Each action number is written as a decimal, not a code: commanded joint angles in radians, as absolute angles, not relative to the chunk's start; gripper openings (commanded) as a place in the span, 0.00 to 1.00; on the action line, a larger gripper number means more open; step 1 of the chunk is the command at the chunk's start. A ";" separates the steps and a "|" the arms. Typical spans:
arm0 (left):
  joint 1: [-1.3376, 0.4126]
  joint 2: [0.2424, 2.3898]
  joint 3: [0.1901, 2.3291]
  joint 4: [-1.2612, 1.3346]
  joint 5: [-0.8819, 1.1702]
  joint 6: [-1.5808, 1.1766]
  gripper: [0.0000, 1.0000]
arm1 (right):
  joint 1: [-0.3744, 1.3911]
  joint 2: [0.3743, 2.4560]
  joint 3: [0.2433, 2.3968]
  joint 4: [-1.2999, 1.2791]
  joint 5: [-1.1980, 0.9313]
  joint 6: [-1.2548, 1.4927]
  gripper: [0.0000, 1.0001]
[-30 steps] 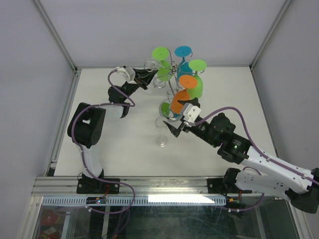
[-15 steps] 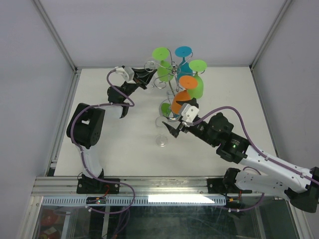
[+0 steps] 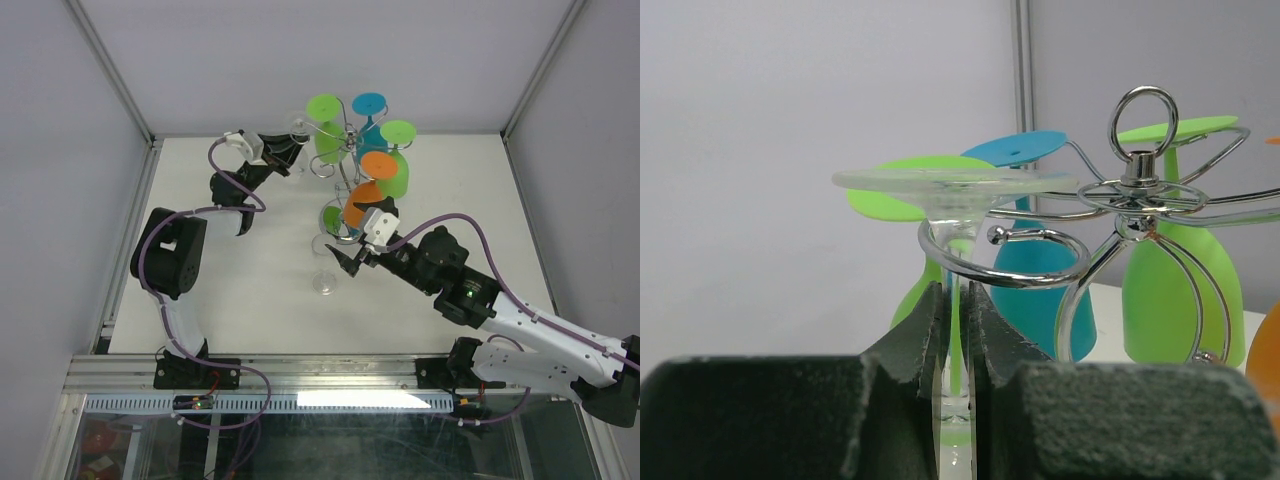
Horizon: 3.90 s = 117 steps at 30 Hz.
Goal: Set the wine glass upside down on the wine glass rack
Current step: Turn the wine glass upside down at the wine rack, then pick up the wine glass at the center of the board.
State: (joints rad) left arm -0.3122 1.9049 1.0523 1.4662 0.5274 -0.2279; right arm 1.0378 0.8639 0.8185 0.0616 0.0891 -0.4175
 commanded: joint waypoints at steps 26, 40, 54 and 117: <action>-0.302 1.821 0.999 1.669 0.674 -0.280 0.00 | 1.037 0.863 0.815 0.104 0.066 -0.408 1.00; -0.302 1.790 0.965 1.573 0.613 -0.214 0.49 | 1.037 0.864 0.813 0.105 0.073 -0.408 1.00; -0.299 1.477 0.671 1.392 0.322 -0.104 0.71 | 1.037 0.851 0.793 0.193 0.225 -0.376 1.00; -0.302 0.921 0.954 -0.421 -0.477 -0.279 0.99 | 0.841 0.942 0.943 -0.437 0.259 0.438 1.00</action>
State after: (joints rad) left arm -0.3122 0.9684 0.9649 -0.5167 -0.5041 -0.3222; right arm 0.8505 0.9695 0.9535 -0.4492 0.2512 0.3965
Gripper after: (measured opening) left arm 0.990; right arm 0.995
